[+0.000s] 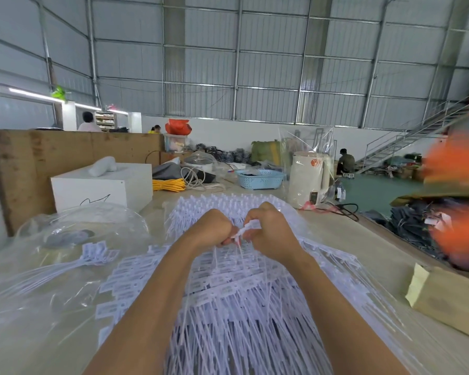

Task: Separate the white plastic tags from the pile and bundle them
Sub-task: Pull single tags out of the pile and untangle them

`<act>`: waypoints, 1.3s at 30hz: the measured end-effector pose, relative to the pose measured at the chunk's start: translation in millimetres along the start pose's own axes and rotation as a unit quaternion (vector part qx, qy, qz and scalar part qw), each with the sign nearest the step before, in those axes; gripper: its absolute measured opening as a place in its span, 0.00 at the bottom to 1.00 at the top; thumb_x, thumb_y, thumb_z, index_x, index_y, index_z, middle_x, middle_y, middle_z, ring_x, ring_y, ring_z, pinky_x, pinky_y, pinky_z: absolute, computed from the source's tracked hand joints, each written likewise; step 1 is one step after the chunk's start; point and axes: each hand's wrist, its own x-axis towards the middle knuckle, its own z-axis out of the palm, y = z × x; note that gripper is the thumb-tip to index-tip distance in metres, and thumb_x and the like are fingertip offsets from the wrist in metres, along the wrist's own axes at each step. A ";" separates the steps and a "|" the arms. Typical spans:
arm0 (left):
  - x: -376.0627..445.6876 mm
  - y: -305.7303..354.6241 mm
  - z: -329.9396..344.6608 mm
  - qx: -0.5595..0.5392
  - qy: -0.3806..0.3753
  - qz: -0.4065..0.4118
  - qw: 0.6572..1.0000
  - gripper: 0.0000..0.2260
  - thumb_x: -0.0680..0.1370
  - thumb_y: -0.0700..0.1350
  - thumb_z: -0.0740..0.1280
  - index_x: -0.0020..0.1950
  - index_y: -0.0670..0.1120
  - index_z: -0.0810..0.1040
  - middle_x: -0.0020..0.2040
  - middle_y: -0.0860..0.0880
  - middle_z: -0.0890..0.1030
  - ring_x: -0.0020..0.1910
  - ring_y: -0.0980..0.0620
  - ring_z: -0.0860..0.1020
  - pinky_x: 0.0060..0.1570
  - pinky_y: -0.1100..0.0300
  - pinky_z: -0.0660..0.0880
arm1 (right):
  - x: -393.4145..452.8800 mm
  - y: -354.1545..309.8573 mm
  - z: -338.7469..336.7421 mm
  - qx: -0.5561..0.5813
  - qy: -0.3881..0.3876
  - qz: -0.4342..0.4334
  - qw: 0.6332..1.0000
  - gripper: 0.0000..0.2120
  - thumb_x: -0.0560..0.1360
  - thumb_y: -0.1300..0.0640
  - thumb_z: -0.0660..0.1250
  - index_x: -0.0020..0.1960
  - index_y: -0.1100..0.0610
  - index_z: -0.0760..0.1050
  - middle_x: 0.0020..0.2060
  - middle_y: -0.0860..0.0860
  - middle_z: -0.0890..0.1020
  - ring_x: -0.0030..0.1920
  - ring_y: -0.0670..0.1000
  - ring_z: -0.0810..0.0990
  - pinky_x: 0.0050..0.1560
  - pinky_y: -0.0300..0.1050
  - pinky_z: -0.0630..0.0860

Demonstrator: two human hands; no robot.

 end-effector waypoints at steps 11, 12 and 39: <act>6.1 -9.4 8.1 0.068 0.002 0.086 0.994 0.08 0.80 0.43 0.64 0.53 0.42 0.81 0.57 0.47 0.80 0.49 0.54 0.77 0.49 0.61 0.72 | -3.2 0.9 -97.0 0.457 0.201 0.156 0.852 0.09 0.73 0.65 0.69 0.52 0.63 0.75 0.42 0.57 0.78 0.33 0.53 0.80 0.36 0.48 0.82; 4.7 -6.4 9.0 0.062 0.017 0.103 0.993 0.09 0.81 0.45 0.62 0.54 0.43 0.80 0.58 0.47 0.79 0.51 0.53 0.76 0.51 0.59 0.70 | -3.2 -3.1 -96.3 0.462 0.194 0.147 0.853 0.09 0.73 0.66 0.69 0.53 0.63 0.74 0.42 0.57 0.78 0.33 0.54 0.80 0.35 0.48 0.83; -56.4 -26.8 -90.3 0.131 0.169 0.150 0.965 0.10 0.81 0.38 0.59 0.53 0.43 0.80 0.36 0.50 0.78 0.29 0.60 0.71 0.29 0.66 0.68 | 44.7 -126.4 25.7 0.496 0.069 0.154 0.852 0.06 0.77 0.64 0.65 0.45 0.56 0.70 0.37 0.54 0.76 0.33 0.51 0.77 0.38 0.47 0.79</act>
